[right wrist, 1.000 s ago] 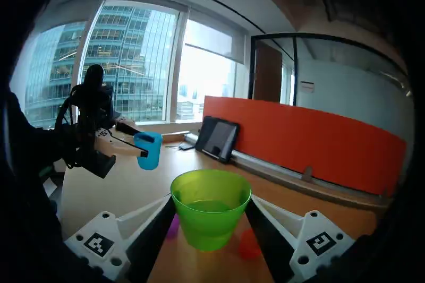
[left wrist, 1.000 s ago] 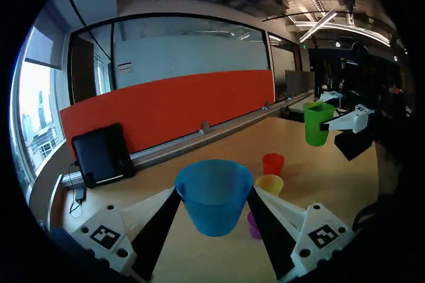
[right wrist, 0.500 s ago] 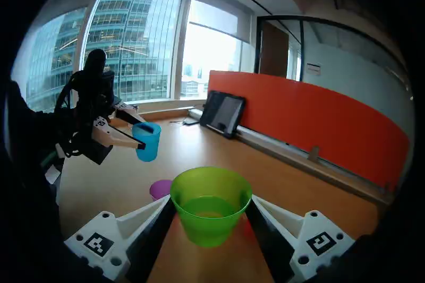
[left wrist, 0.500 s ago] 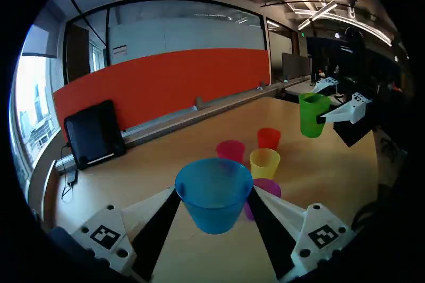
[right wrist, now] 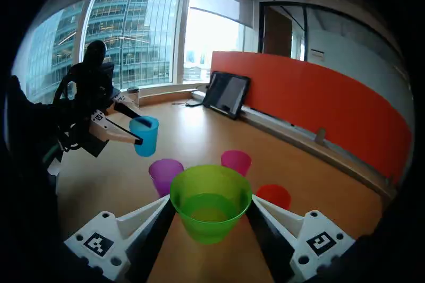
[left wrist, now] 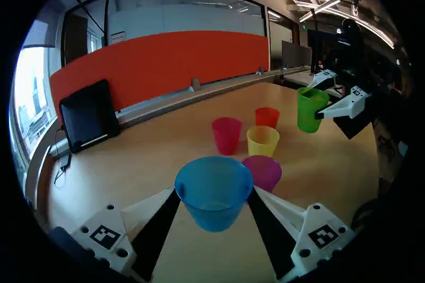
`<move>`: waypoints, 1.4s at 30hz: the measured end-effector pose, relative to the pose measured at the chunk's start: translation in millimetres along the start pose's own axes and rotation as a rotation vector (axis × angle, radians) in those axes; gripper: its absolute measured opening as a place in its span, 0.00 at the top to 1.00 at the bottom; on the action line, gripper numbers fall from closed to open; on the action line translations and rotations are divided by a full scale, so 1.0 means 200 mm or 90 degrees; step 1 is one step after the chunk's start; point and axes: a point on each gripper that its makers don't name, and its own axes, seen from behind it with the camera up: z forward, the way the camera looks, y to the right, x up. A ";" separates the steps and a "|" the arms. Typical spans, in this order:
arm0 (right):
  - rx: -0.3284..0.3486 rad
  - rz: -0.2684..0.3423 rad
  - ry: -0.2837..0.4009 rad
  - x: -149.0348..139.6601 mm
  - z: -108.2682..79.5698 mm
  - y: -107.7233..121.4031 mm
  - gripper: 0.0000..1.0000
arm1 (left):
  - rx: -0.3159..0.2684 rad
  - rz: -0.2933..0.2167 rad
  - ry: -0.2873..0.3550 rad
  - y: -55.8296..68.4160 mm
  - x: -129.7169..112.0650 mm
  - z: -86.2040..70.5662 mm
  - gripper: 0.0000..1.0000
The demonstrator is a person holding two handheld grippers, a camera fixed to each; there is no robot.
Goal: Pour water
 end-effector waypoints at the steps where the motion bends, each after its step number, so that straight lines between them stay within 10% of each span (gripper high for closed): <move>1: 0.000 0.001 -0.004 -0.01 0.01 0.00 0.10 | -0.001 -0.001 -0.003 0.00 -0.01 0.00 0.13; 42: -0.014 0.007 -0.101 -0.44 0.17 -0.01 0.10 | -0.019 -0.018 -0.069 0.05 -0.33 0.07 0.13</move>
